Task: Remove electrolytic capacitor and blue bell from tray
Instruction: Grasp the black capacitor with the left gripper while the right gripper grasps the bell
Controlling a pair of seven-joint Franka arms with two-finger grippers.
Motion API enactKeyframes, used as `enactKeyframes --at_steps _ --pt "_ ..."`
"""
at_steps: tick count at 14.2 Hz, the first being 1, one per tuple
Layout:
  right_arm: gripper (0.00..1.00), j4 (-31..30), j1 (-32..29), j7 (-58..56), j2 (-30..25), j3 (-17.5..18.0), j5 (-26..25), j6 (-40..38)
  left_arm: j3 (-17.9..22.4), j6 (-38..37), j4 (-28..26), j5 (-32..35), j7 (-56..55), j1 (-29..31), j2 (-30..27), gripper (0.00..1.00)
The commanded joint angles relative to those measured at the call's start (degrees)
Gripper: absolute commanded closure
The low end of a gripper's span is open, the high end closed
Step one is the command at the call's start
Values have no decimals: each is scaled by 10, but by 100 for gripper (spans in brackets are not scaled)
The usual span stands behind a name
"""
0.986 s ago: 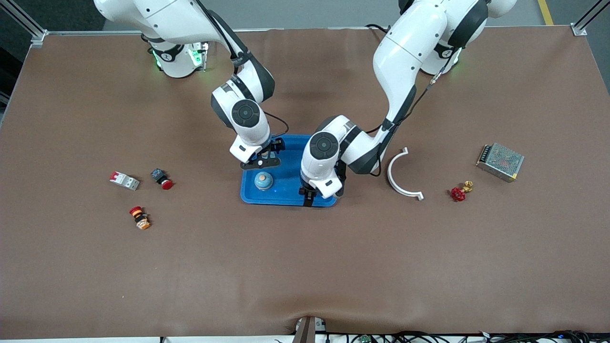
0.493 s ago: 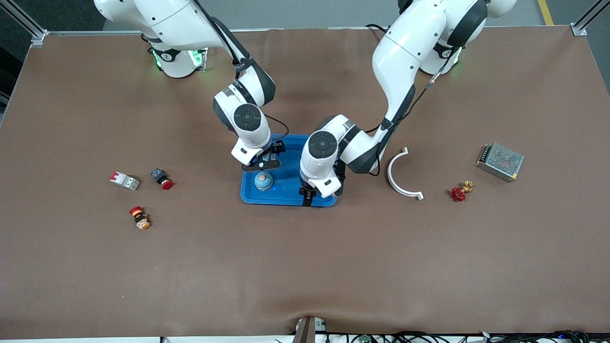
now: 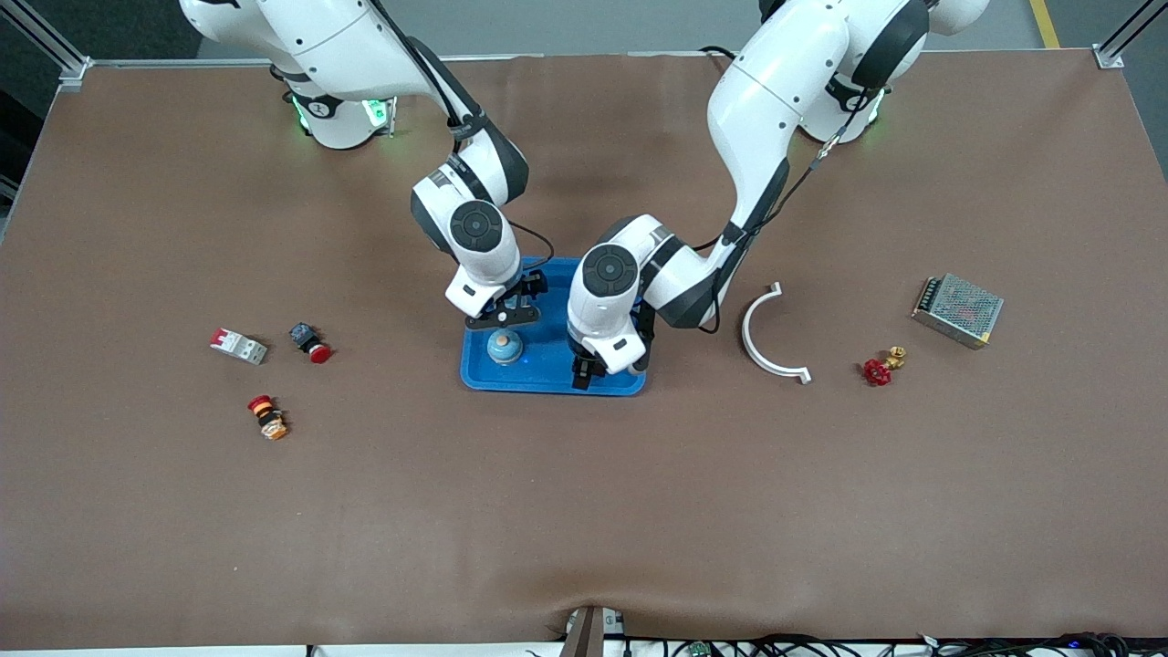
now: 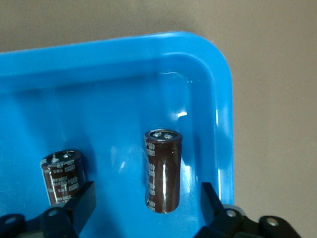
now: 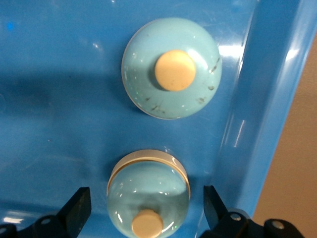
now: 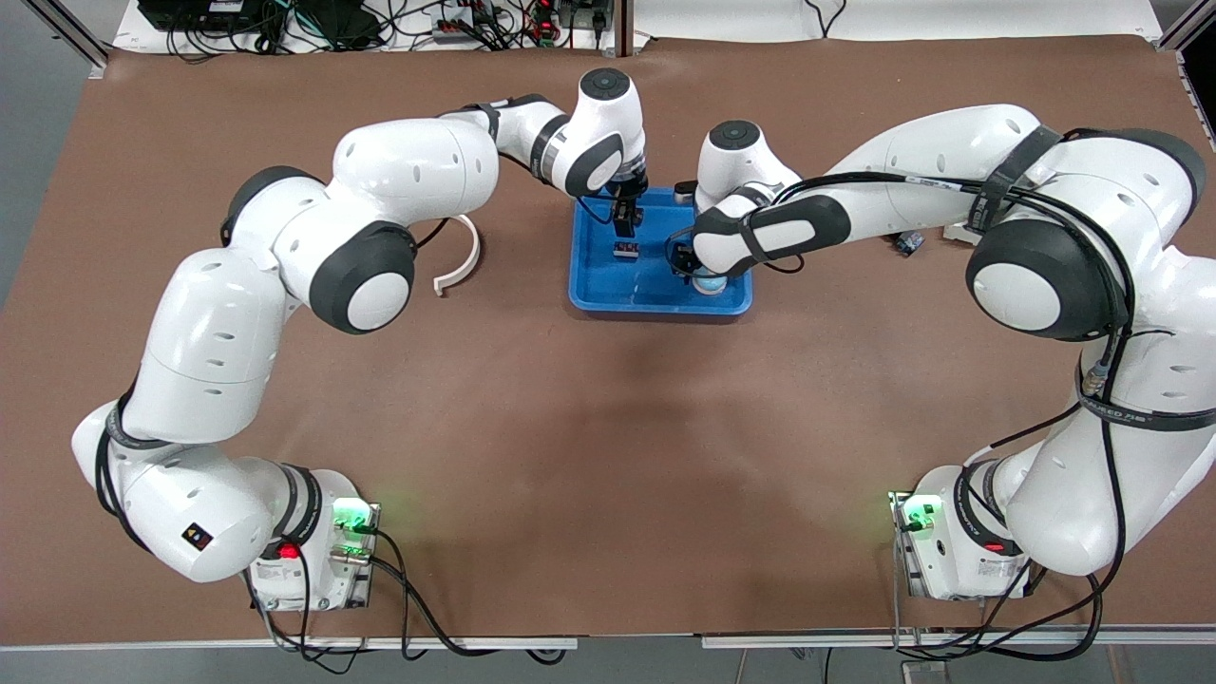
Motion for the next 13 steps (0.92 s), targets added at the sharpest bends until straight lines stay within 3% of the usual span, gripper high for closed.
enactKeyframes --at_steps 1,3,4,7,8,10,13 --pt "0 -2 11 0 0 -6 -8 11 7 0 4 9 -1 -4 1 10" --pt "0 -2 12 0 4 -7 -8 11 7 0 -3 9 0 -4 1 12" --pt "9 -2 11 0 5 -7 -8 11 7 0 -3 9 0 -3 1 13" --pt "54 -2 11 0 5 -6 -7 10 7 0 -3 9 2 -2 2 17" --pt "65 -1 11 0 5 -7 -7 10 7 0 -3 9 3 -2 2 25" --pt "65 -1 11 0 4 -7 -8 7 7 -1 -3 9 3 0 1 100" --pt "65 2 11 0 -5 -7 -7 -7 7 -5 -2 9 10 1 -5 100"
